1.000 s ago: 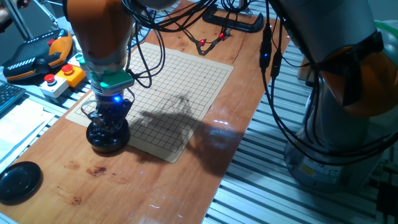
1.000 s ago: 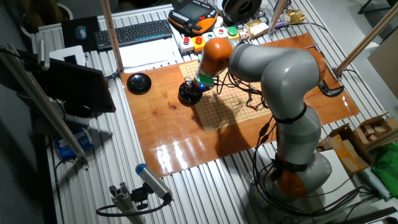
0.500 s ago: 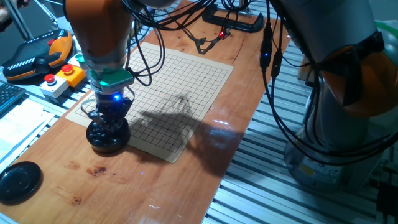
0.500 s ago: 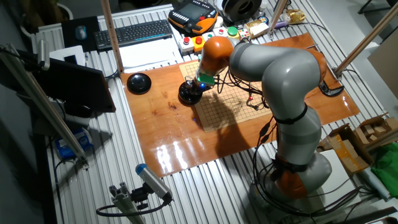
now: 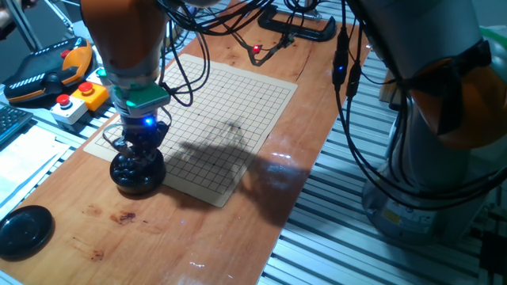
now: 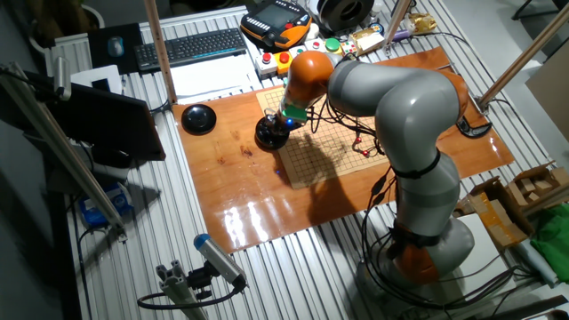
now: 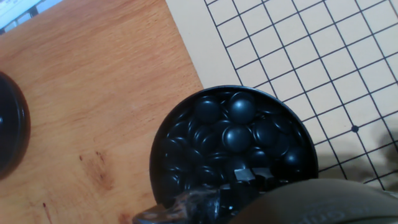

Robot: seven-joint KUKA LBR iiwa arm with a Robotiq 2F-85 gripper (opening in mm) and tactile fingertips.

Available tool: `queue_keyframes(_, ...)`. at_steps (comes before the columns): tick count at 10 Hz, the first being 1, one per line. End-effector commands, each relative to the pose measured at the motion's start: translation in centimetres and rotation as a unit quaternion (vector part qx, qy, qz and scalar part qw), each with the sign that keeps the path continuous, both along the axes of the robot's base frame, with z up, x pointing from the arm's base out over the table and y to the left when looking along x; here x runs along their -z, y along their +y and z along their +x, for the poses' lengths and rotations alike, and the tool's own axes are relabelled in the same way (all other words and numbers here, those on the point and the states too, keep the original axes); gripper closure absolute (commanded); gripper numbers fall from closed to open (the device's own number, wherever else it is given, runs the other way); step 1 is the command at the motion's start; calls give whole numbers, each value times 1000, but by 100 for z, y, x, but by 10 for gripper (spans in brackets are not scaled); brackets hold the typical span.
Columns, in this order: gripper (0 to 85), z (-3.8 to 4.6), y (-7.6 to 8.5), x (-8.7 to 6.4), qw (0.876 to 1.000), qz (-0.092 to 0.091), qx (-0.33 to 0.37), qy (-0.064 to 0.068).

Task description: Play the first move as black on the 3-4 point in the upper right corner of the Go board

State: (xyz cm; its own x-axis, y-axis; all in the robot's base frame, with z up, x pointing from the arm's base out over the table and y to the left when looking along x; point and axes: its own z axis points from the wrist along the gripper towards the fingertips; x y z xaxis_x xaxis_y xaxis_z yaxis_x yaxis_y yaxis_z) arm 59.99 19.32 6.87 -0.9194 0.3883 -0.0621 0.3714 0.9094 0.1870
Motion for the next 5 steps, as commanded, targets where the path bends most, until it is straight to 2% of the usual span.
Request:
queue_keyframes(1,647,0,6,-5,1000,1,5,-4)
queue_keyframes(3,527,-1,33,-8,1000,0,9,-9)
queue_keyframes(5,520,-9,75,-12,1000,3,9,-9)
